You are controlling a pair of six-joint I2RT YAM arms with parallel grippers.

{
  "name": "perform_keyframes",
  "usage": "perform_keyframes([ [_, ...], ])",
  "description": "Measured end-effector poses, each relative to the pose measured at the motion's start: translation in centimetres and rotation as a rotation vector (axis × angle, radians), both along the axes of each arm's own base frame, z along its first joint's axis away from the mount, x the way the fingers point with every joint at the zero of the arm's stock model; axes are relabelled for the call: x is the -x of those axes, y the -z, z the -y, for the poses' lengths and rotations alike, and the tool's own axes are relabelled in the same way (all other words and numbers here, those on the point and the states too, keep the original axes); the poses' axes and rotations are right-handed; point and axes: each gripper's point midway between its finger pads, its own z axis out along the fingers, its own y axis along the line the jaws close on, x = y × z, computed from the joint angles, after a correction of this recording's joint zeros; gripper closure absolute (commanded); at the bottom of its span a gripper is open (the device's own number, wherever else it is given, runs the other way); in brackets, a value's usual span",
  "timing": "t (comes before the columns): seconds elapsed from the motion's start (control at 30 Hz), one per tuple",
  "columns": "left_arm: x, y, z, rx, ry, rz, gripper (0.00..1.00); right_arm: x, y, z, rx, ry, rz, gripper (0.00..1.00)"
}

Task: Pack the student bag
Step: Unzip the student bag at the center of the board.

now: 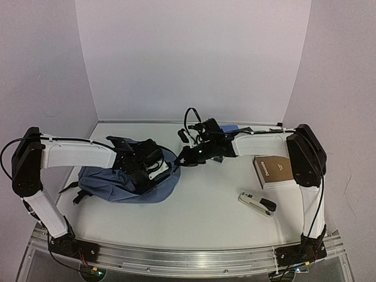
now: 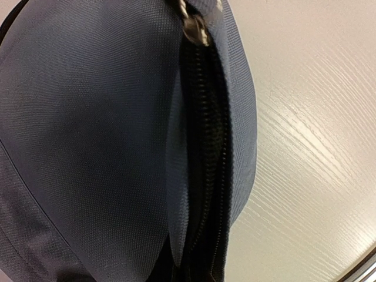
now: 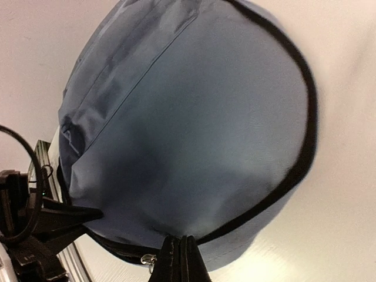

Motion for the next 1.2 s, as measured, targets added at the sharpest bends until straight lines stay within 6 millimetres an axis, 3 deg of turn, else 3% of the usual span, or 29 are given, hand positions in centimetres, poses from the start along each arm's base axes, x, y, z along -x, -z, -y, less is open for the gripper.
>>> perform_keyframes([
  [0.3, 0.1, -1.3, -0.3, 0.009, -0.006, 0.048, 0.99, -7.1, 1.4, 5.5, 0.053, 0.145, 0.057, 1.0],
  [0.37, 0.3, -1.9, -0.8, 0.012, -0.008, 0.069, 0.9, -7.4, 2.2, 6.0, 0.063, 0.149, 0.046, 1.0],
  [0.4, 0.3, -2.3, -1.3, 0.009, -0.011, 0.088, 0.79, -7.3, 2.4, 6.0, 0.063, 0.146, 0.037, 1.0],
  [0.53, 0.6, -4.0, -4.2, -0.032, -0.032, 0.151, 0.44, -5.1, 3.6, 5.7, 0.048, 0.104, -0.011, 1.0],
  [0.63, 0.5, -5.6, -5.2, -0.016, -0.053, 0.188, 0.29, -1.8, 4.3, 5.2, 0.051, 0.056, -0.056, 1.0],
  [0.7, 0.7, -6.3, -5.0, 0.017, -0.056, 0.193, 0.19, 0.7, 4.0, 3.7, 0.041, 0.007, -0.073, 1.0],
  [0.83, 1.5, -6.2, -3.7, 0.067, -0.039, 0.146, 0.11, 5.0, 2.1, -0.1, -0.017, -0.1, -0.082, 1.0],
  [0.93, 2.4, -5.7, -1.6, 0.1, -0.009, 0.099, 0.08, 7.0, 1.0, -2.0, -0.054, -0.149, -0.096, 1.0],
  [1.07, 3.3, -4.7, 0.9, 0.142, 0.025, 0.046, 0.08, 7.0, -0.3, -2.8, -0.089, -0.149, -0.103, 1.0],
  [1.2, 3.8, -4.4, 2.1, 0.184, 0.033, 0.016, 0.14, 6.3, -0.9, -2.9, -0.104, -0.13, -0.098, 1.0],
])
